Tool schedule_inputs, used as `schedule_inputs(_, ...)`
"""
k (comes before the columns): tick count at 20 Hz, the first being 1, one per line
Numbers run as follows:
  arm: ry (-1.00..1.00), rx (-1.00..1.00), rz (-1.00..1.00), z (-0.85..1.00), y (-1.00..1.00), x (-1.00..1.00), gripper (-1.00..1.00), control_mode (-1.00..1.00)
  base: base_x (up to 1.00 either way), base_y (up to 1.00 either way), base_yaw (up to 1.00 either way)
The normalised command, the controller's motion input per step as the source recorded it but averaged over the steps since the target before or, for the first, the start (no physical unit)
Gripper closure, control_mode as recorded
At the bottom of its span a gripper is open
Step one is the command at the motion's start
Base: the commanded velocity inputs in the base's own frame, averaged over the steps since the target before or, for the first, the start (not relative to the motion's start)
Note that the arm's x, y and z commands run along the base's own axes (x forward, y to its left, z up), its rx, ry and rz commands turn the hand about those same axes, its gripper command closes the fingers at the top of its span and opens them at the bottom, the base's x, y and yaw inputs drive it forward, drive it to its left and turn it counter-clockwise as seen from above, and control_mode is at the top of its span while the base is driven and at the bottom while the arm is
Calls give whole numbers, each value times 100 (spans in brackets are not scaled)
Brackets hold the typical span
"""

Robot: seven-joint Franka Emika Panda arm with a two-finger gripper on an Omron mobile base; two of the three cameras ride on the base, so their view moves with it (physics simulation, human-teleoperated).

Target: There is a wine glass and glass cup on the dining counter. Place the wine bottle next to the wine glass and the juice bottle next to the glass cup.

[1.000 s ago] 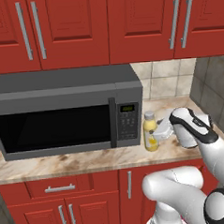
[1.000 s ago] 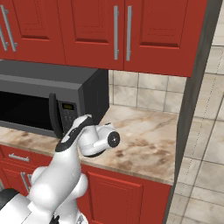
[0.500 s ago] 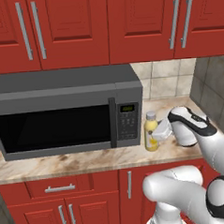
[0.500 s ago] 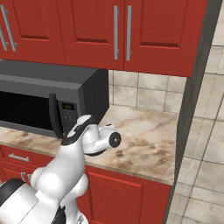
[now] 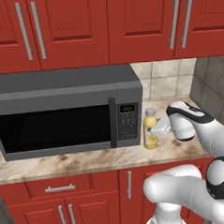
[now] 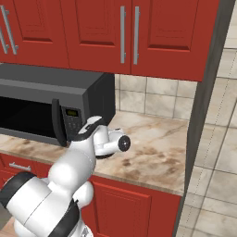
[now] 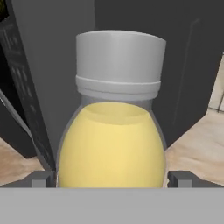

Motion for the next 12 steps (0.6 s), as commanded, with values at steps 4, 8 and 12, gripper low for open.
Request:
schedule_inputs(4,0,2,0,-11,11,2,100,-100,0,0,0)
schedule_inputs(8,0,5,0,-6,11,-10,100,-100,0,0,0)
schedule_inputs(12,0,2,0,6,0,-30,100,-100,0,0,0)
